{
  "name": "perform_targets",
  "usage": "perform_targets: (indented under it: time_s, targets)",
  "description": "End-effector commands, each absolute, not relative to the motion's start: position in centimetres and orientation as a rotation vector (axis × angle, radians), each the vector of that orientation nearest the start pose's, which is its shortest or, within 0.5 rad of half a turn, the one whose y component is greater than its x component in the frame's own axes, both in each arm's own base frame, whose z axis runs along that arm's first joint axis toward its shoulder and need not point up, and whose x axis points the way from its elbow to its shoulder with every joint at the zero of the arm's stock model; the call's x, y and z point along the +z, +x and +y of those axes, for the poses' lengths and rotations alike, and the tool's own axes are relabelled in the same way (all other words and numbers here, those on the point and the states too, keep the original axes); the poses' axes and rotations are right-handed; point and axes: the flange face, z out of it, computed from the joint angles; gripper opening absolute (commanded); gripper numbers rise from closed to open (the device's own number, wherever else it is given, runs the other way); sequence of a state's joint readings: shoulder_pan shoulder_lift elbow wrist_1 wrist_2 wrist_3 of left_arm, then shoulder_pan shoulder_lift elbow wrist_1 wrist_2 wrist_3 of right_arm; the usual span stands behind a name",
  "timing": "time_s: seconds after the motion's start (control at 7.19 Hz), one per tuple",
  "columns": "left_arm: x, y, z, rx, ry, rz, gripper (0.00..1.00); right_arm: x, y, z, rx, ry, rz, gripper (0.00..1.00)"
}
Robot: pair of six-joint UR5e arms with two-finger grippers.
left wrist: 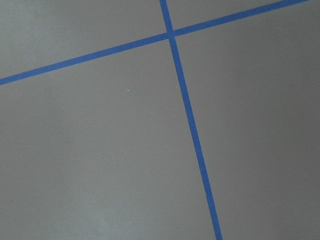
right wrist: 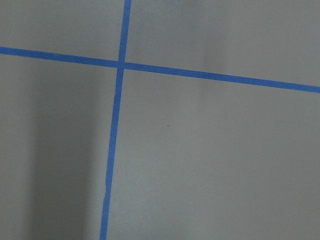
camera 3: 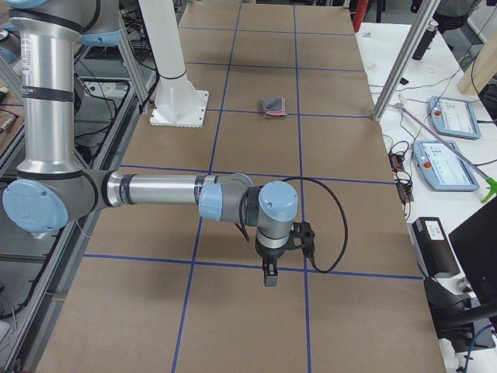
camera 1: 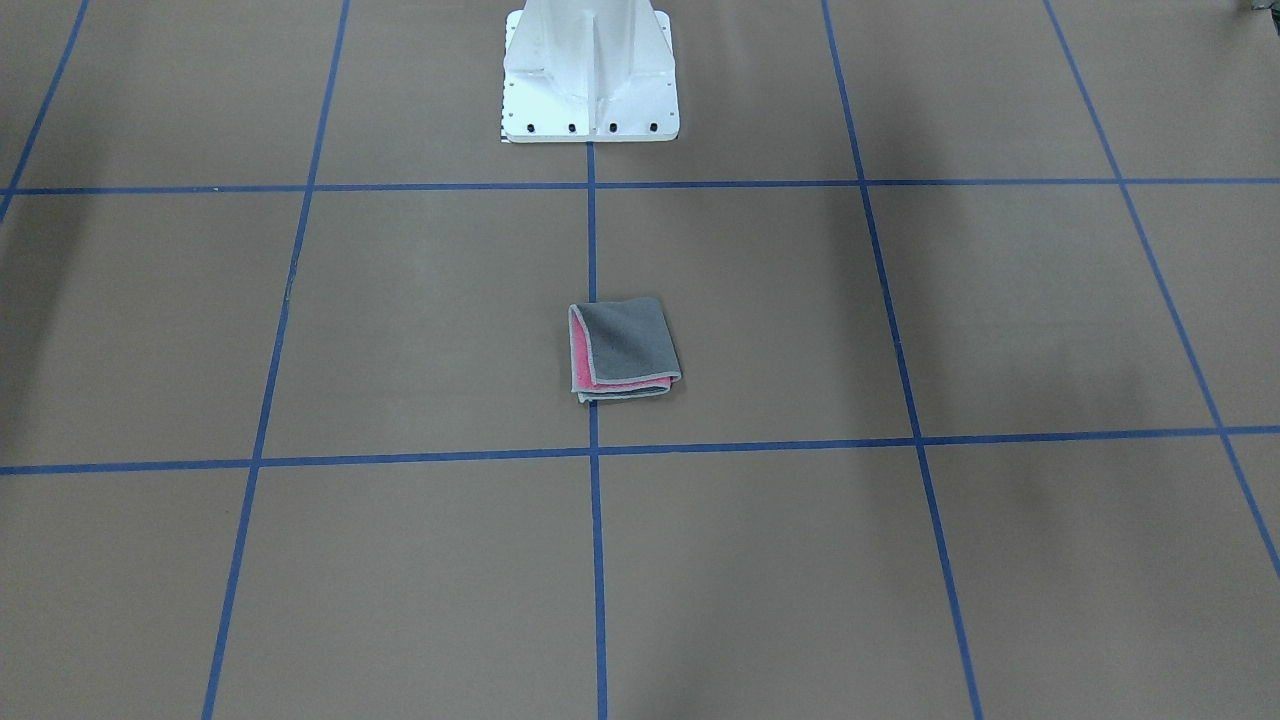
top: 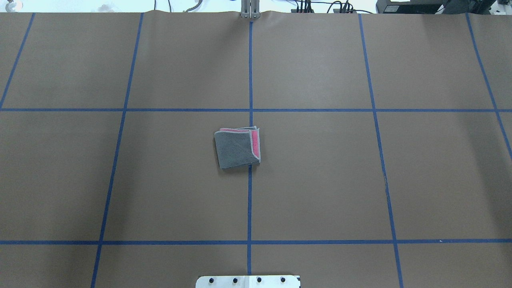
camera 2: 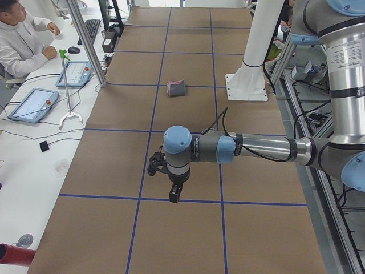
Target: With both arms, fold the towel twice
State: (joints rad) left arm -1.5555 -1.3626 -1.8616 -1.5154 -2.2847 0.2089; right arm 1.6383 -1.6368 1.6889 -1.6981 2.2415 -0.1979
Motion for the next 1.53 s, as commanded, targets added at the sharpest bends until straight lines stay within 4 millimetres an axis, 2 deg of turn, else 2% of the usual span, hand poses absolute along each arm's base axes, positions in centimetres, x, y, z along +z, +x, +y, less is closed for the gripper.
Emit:
perform_targets:
  time_s: [0.0, 0.14, 1.39]
  targets:
    - [61.04, -6.22, -41.22, 0.228, 0.117, 0.71, 1.0, 65.06, 10.2, -45.15, -0.101, 0.019, -0.675, 1.0]
    - [60.56, -6.19, -40.94, 0.233, 0.127, 0.714, 1.0, 65.06, 10.2, -45.15, -0.101, 0.019, -0.675, 1.0]
    - [60.65, -6.18, -40.74, 0.232, 0.124, 0.715, 1.0, 65.27, 10.18, -44.99, -0.099, 0.014, -0.677, 1.0]
